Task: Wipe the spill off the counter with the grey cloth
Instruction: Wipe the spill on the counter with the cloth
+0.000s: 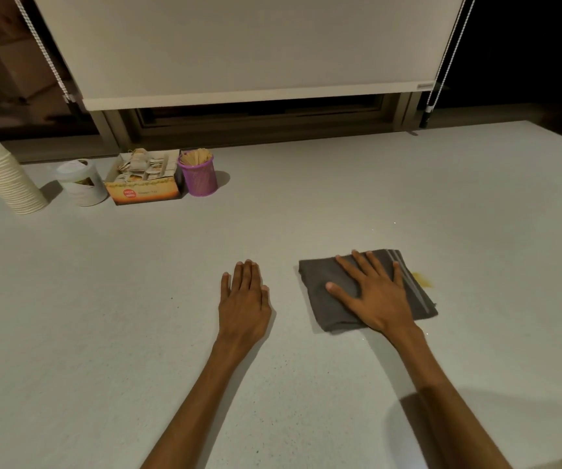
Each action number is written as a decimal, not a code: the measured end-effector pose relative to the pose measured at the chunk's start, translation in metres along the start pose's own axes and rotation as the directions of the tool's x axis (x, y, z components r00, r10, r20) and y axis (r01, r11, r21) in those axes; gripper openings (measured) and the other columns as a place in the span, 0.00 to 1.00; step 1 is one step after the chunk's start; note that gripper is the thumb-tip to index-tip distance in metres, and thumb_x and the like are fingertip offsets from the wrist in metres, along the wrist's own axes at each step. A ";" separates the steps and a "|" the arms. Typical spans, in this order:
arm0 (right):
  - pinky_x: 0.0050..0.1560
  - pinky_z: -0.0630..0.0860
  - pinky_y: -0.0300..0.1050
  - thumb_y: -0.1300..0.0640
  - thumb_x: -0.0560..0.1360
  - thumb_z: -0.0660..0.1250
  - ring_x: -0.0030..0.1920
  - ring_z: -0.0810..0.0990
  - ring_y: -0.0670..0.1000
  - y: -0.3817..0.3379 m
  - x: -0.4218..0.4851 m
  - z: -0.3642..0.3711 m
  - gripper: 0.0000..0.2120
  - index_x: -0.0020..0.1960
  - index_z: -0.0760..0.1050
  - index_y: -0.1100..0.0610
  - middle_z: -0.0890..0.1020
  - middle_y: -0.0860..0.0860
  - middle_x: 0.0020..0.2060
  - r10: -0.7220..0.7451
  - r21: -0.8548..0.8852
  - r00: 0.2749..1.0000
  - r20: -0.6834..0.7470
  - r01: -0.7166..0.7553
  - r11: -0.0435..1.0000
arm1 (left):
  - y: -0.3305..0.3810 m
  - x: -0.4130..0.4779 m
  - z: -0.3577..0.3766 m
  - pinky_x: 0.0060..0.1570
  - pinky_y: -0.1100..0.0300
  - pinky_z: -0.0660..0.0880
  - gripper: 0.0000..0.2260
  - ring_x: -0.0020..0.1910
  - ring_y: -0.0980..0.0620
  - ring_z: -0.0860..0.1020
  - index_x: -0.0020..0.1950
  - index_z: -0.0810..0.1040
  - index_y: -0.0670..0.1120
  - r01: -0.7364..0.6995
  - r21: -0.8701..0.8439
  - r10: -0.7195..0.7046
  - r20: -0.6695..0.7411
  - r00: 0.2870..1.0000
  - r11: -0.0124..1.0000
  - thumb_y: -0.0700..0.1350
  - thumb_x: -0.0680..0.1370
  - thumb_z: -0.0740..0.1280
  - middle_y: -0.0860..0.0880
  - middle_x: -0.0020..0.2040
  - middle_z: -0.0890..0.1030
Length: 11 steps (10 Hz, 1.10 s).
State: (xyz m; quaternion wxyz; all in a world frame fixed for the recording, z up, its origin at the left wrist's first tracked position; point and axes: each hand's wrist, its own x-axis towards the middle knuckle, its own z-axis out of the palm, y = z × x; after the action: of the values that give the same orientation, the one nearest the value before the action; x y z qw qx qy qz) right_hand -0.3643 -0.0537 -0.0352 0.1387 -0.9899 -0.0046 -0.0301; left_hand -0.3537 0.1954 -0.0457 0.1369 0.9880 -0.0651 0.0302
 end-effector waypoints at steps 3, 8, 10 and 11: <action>0.75 0.40 0.71 0.23 0.73 0.41 0.80 0.50 0.51 0.028 -0.006 -0.003 0.37 0.78 0.53 0.36 0.57 0.45 0.80 0.022 -0.064 1.000 -0.010 -0.022 0.998 | 0.018 0.012 0.006 0.79 0.49 0.41 0.24 0.80 0.48 0.47 0.79 0.47 0.41 -0.016 0.020 0.016 0.002 1.000 1.000 0.46 0.83 0.45 0.43 0.80 0.50; 0.73 0.38 0.73 0.23 0.72 0.40 0.81 0.47 0.53 0.031 -0.004 -0.007 0.38 0.79 0.51 0.36 0.53 0.46 0.81 0.085 -0.076 0.996 -0.013 -0.085 0.993 | 0.033 0.020 0.014 0.79 0.49 0.41 0.24 0.80 0.48 0.47 0.79 0.46 0.42 -0.073 0.030 0.073 0.005 0.997 0.997 0.47 0.84 0.45 0.44 0.80 0.50; 0.73 0.45 0.73 0.21 0.72 0.41 0.80 0.52 0.50 0.079 -0.033 -0.005 0.36 0.77 0.52 0.32 0.60 0.43 0.79 0.036 -0.075 0.998 -0.054 -0.040 0.996 | 0.032 0.020 0.016 0.79 0.50 0.40 0.24 0.80 0.48 0.48 0.79 0.48 0.41 -0.087 0.003 0.087 -0.007 0.996 0.996 0.46 0.84 0.46 0.43 0.80 0.51; 0.72 0.41 0.76 0.21 0.71 0.41 0.81 0.49 0.55 0.079 0.006 -0.020 0.39 0.78 0.53 0.35 0.55 0.47 0.80 0.211 -0.055 0.977 -0.028 -0.212 0.976 | 0.043 0.023 0.017 0.79 0.48 0.42 0.24 0.80 0.48 0.48 0.79 0.47 0.41 -0.092 0.017 0.092 -0.002 0.996 0.996 0.46 0.84 0.46 0.43 0.80 0.51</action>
State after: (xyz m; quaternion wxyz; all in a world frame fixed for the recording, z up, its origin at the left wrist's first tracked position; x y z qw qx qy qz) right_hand -0.3580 -0.1350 -0.0369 0.1124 -0.9880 0.1030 -0.0261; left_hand -0.3363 0.1467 -0.0492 0.1271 0.9850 -0.1101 0.0382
